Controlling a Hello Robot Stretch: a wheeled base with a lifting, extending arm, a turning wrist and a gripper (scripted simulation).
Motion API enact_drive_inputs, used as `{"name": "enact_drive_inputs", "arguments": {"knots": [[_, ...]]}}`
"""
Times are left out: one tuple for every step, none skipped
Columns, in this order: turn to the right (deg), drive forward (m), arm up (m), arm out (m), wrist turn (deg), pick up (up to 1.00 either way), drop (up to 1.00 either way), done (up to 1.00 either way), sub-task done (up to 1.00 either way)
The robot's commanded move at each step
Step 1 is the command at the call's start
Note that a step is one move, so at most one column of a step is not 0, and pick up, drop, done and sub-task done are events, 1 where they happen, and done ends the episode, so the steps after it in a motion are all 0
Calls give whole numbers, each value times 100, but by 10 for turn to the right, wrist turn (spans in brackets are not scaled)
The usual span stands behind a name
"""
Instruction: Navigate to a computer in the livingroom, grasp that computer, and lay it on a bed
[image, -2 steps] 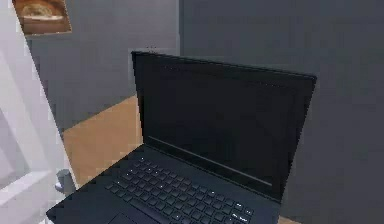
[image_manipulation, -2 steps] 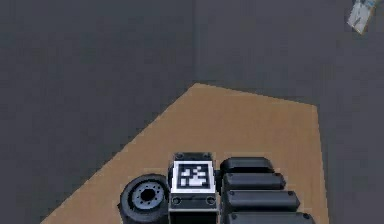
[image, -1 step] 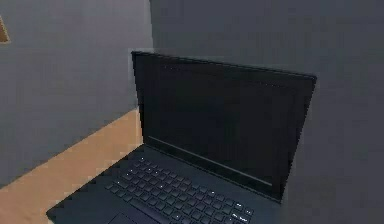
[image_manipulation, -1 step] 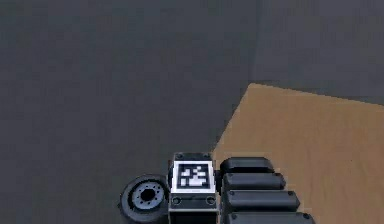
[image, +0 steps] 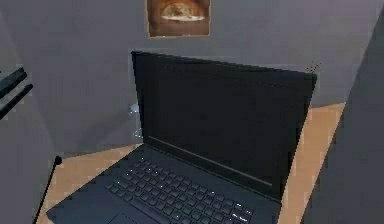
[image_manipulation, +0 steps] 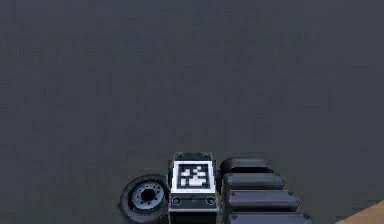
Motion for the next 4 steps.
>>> {"name": "enact_drive_inputs", "arguments": {"knots": [[-150, 0, 0, 0, 0, 0, 0, 0, 0], [0, 45, 0, 0, 0, 0, 0, 0, 0], [450, 0, 0, 0, 0, 0, 0, 0, 0], [0, 30, 0, 0, 0, 0, 0, 0, 0]]}}
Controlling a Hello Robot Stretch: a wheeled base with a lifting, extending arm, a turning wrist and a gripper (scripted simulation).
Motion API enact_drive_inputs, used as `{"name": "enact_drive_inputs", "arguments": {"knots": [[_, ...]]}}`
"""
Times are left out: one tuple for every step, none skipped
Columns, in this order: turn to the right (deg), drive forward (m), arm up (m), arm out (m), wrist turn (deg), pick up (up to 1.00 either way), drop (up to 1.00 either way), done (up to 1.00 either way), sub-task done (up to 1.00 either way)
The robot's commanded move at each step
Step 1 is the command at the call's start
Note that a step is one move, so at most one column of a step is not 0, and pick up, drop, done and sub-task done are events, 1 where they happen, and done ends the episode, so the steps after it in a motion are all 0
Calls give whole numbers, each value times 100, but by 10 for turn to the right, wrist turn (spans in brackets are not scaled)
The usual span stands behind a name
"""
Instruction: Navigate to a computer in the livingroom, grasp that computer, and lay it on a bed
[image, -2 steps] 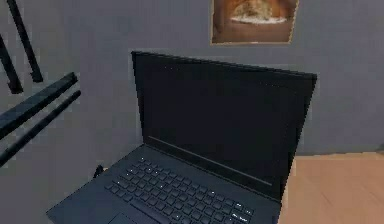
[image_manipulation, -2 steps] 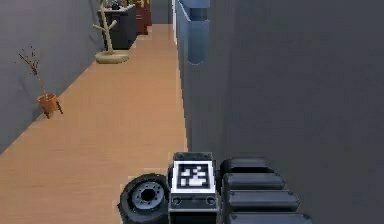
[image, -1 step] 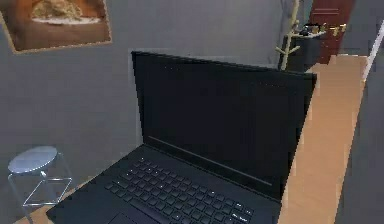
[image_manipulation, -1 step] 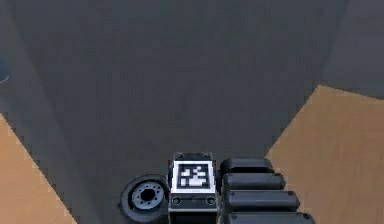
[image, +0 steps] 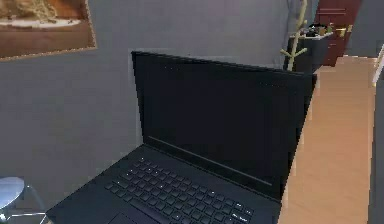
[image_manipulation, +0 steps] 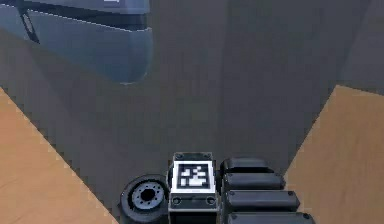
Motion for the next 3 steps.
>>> {"name": "enact_drive_inputs", "arguments": {"knots": [[360, 0, 0, 0, 0, 0, 0, 0, 0], [0, 100, 0, 0, 0, 0, 0, 0, 0], [0, 100, 0, 0, 0, 0, 0, 0, 0]]}}
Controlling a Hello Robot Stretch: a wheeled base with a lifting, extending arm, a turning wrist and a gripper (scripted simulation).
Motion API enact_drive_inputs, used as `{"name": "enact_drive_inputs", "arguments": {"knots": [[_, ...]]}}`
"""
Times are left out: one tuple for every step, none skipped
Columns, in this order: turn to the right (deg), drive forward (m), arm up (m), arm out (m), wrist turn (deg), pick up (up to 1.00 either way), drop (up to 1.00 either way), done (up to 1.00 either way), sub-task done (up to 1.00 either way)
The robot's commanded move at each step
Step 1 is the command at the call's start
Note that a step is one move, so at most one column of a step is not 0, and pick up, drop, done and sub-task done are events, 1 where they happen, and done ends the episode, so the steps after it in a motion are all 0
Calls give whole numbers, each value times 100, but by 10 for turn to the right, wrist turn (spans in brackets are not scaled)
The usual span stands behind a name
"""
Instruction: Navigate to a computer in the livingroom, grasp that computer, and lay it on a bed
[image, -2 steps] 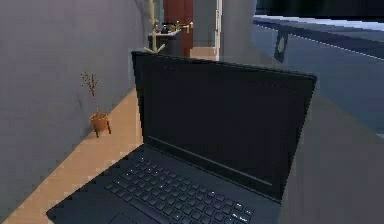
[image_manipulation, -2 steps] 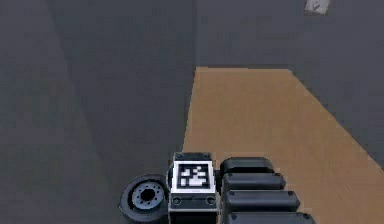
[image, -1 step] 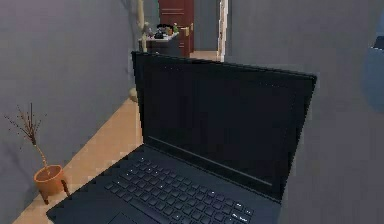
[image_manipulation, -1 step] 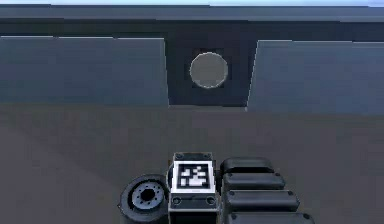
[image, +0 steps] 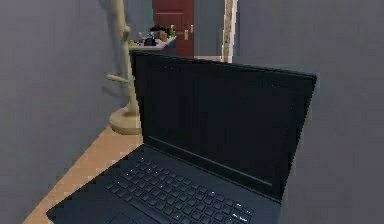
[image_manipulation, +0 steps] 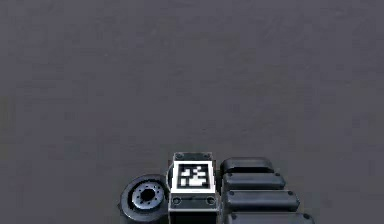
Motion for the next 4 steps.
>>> {"name": "enact_drive_inputs", "arguments": {"knots": [[0, 100, 0, 0, 0, 0, 0, 0, 0], [30, 0, 0, 0, 0, 0, 0, 0, 0], [0, 100, 0, 0, 0, 0, 0, 0, 0], [0, 100, 0, 0, 0, 0, 0, 0, 0]]}}
